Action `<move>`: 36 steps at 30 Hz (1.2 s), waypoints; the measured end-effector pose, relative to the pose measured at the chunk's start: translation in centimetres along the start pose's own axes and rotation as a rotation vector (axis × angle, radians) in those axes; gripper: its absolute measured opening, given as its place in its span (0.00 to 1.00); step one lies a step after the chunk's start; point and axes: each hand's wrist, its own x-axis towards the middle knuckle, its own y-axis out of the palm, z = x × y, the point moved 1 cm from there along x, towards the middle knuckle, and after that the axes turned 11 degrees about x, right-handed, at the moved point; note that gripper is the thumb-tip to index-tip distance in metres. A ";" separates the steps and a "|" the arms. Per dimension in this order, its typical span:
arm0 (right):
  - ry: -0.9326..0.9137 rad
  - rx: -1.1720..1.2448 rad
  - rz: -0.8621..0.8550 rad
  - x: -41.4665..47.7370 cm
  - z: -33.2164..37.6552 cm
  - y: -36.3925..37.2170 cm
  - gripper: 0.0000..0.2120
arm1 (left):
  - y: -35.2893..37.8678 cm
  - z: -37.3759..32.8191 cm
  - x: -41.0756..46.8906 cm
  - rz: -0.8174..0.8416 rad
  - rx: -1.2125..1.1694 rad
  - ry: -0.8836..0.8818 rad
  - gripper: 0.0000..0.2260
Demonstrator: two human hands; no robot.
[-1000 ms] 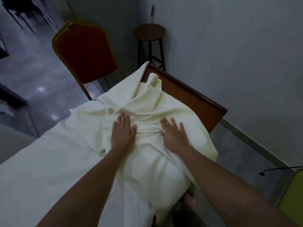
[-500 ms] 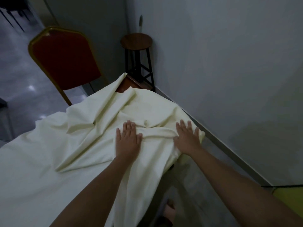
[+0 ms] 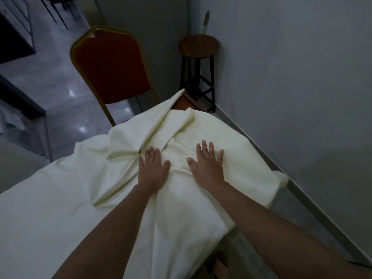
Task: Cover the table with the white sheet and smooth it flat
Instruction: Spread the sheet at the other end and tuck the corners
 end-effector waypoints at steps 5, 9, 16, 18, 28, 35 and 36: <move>0.060 -0.167 -0.029 2.6 -0.9 0.0 0.28 | -1.0 -1.5 5.2 -0.003 0.100 0.110 0.32; 0.132 -0.264 -0.074 3.1 -3.7 -0.9 0.27 | -1.7 -4.6 9.4 -0.022 0.102 0.239 0.30; 0.208 -0.215 -0.177 3.6 -6.5 -2.0 0.32 | -2.7 -7.7 13.5 -0.084 -0.011 0.346 0.26; 0.225 -0.146 -0.211 4.4 -5.7 -1.9 0.31 | -2.5 -7.9 11.6 -0.190 -0.064 0.278 0.27; 0.232 -0.125 -0.244 4.5 -6.7 -1.4 0.33 | -1.7 -9.1 15.0 -0.186 -0.085 0.079 0.30; 0.275 -0.155 -0.241 3.1 -9.7 -2.9 0.33 | -2.7 -13.4 19.2 -0.187 -0.072 0.138 0.33; 0.272 -0.147 -0.239 2.9 -9.8 -3.0 0.33 | -2.7 -13.5 19.0 -0.184 -0.076 0.136 0.33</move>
